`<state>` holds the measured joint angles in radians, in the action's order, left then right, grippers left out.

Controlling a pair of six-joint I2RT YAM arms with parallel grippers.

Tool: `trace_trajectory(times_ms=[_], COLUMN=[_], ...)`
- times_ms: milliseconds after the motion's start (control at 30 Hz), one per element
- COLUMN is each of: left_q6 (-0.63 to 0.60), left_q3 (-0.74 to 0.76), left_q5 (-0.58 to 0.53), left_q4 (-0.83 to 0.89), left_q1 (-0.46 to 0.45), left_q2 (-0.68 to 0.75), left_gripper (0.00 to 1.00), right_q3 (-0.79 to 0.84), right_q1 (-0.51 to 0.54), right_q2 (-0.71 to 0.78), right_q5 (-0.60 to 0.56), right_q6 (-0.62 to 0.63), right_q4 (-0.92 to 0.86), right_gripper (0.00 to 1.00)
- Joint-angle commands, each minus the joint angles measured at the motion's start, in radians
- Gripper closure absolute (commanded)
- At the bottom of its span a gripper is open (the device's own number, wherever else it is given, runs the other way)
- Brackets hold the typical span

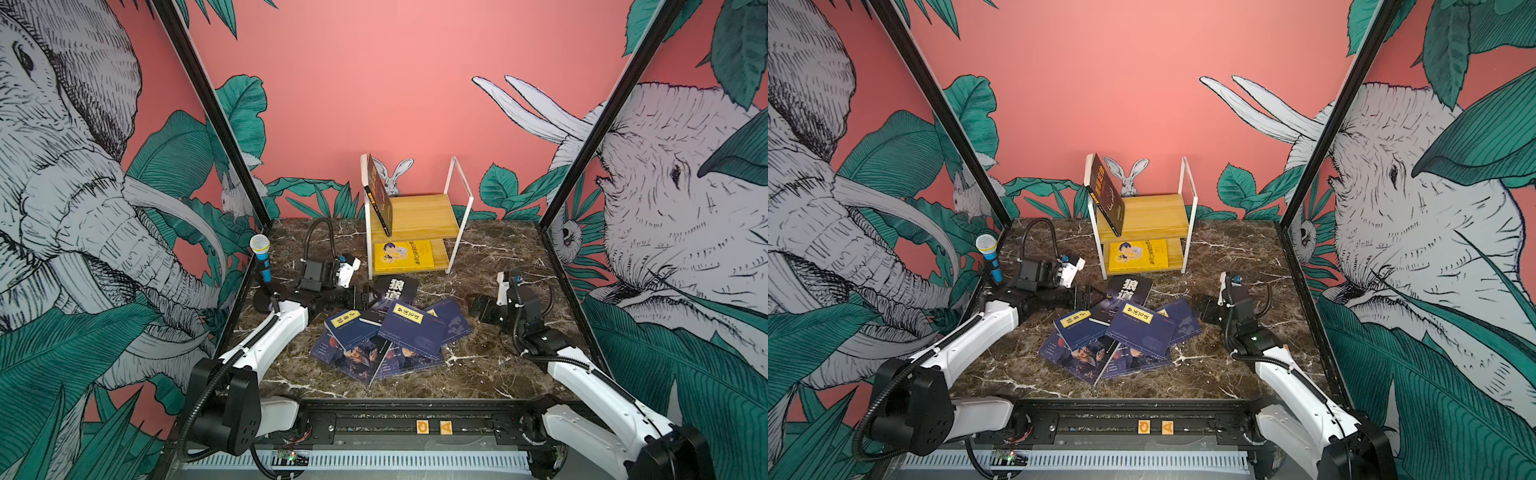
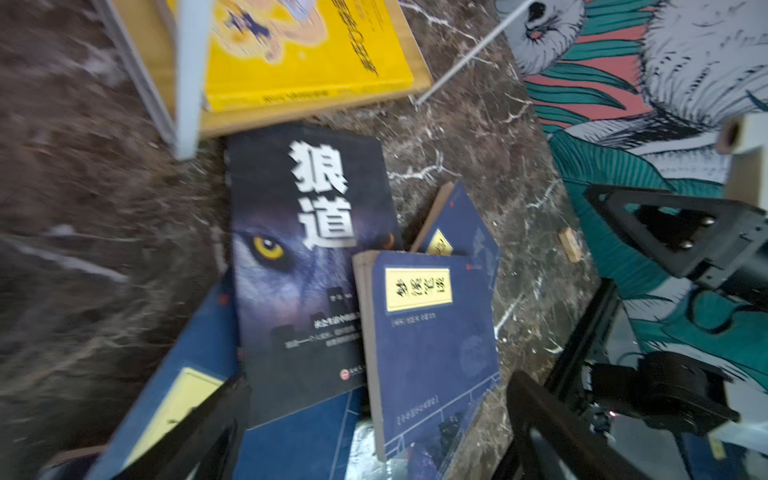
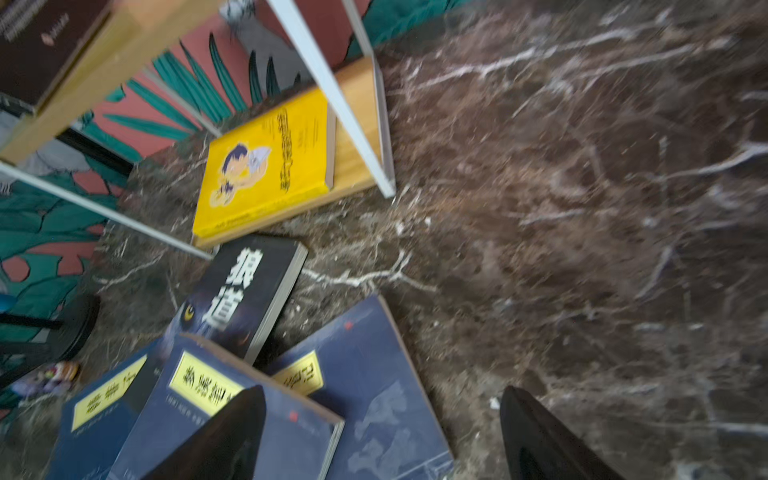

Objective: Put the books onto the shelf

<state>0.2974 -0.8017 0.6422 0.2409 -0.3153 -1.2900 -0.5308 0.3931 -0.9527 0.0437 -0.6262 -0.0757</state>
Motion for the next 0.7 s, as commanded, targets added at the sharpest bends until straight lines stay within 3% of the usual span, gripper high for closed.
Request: trace_trajectory(times_ms=[0,300,667], left_q6=[0.122,0.186,0.207], left_q3=[0.061,0.072,0.088], left_q5=[0.1,0.07,0.041], left_q4=[-0.124,-0.169,-0.131], left_q1=[-0.021,-0.091,-0.118], left_q2=[0.024,-0.072,-0.095], left_gripper=[0.04,0.04,0.19], right_q3=[0.009,-0.011,0.014], right_q1=[0.052,0.157,0.23], right_q2=[-0.039,-0.229,-0.341], right_q5=[0.056,0.142,0.127], right_q6=[-0.089,-0.176,-0.231], right_q4=[-0.023,0.079,0.148], right_gripper=[0.13,0.36,0.42])
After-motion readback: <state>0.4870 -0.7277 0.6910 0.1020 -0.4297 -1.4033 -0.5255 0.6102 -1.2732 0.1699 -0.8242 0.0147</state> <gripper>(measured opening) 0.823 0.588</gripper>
